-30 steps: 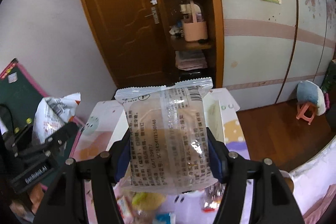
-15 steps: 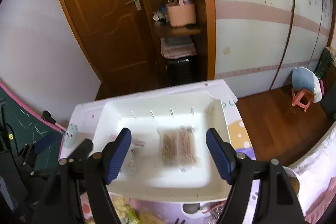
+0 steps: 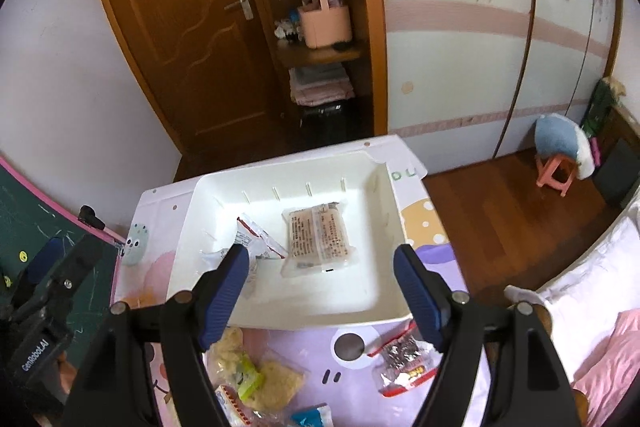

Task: Organize snacks
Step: 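Withdraw both tools from the basket back over the snack pile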

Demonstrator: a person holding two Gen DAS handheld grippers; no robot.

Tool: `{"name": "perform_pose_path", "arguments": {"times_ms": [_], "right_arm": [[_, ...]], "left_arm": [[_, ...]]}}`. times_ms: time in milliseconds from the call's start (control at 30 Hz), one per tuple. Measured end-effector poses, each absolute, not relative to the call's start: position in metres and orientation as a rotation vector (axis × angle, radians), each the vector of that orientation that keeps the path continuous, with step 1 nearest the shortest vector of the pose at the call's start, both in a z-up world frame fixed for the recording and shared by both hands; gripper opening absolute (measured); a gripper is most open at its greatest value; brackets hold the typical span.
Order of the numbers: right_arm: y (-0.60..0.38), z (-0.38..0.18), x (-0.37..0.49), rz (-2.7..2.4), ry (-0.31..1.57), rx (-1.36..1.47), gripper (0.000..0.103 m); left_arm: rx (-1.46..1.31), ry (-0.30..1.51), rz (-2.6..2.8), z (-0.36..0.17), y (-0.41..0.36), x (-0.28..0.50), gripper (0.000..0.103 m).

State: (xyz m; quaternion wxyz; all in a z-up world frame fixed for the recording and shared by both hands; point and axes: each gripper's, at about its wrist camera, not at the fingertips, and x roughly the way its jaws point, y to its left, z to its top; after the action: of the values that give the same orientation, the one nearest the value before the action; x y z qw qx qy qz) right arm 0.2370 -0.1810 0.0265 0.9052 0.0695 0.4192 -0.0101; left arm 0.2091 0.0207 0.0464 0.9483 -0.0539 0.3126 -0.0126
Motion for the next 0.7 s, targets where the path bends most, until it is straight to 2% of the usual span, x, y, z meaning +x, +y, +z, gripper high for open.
{"name": "perform_pose_path", "arguments": {"times_ms": [333,500,700], "right_arm": [[-0.171,0.054,0.177,0.030,0.772,0.137,0.078],[-0.172,0.054,0.148,0.091,0.719,0.192,0.079],[-0.169,0.042,0.123,0.127,0.739,0.185,0.084]], "left_arm": [[-0.074,0.647,-0.023,0.063,0.014,0.156,0.100],[-0.106,0.685,-0.027,0.057,0.021,0.137,0.100],[-0.106,0.670,0.010,0.054,0.029,0.111,0.100]]}}
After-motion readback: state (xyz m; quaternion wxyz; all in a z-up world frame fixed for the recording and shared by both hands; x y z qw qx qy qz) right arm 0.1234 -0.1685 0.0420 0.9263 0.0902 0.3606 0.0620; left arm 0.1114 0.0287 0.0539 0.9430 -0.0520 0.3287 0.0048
